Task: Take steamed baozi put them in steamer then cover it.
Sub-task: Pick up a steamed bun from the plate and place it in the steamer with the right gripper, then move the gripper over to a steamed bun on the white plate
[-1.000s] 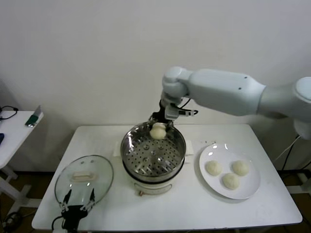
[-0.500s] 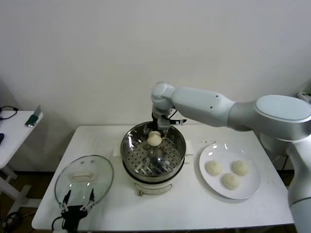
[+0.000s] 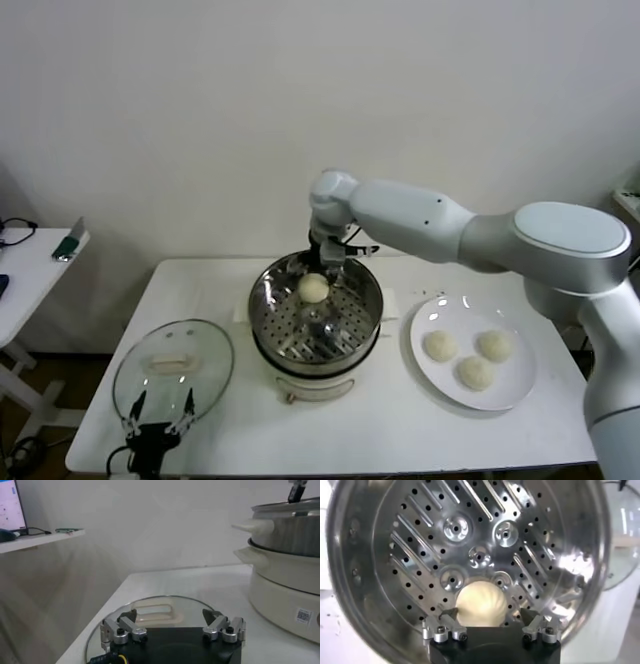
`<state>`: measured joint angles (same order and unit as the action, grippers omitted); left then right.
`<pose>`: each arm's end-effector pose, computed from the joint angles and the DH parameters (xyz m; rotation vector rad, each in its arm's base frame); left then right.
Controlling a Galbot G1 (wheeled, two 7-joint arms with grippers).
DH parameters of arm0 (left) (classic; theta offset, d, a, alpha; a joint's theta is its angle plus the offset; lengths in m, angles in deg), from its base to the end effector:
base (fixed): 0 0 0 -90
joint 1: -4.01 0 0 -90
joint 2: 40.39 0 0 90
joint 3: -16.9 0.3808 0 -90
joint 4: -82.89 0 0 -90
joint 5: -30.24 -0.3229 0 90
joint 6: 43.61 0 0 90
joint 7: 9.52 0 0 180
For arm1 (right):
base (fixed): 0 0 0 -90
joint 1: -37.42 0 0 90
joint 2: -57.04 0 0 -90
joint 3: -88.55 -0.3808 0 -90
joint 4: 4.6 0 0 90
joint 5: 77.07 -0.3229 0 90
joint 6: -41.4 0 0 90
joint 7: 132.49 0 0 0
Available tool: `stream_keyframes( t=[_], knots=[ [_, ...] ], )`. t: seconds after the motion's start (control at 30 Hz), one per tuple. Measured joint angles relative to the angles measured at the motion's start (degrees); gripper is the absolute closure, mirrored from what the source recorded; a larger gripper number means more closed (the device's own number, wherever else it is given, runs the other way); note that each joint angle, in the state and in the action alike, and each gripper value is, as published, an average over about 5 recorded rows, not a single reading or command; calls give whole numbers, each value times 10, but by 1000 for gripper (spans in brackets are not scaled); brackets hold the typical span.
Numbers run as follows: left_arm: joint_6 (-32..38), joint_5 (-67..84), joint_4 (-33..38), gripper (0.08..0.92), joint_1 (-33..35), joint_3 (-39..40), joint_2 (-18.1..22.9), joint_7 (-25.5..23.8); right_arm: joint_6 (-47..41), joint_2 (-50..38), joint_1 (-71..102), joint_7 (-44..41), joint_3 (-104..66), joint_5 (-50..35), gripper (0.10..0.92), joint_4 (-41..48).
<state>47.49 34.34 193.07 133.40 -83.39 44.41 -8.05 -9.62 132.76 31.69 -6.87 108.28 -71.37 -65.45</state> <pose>0.0633 0.0783 -0.3928 0.2104 -2.8292 -0.1467 0.5935 0.1245 -0.0361 -1.9919 0.2867 -2.2487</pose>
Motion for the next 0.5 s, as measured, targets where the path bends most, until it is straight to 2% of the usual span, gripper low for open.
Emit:
stream_keyframes(
  t=[0.3,0.5],
  knots=[
    [-3,-1,-6,177,-8,-2,-1,-2,-120,-113,-154,-60,156,-258,203,-67],
    [-1,0,-7,177,-8,-2,0,-2,-231,-204,-206,-58,247,-341,203,-121]
  ],
)
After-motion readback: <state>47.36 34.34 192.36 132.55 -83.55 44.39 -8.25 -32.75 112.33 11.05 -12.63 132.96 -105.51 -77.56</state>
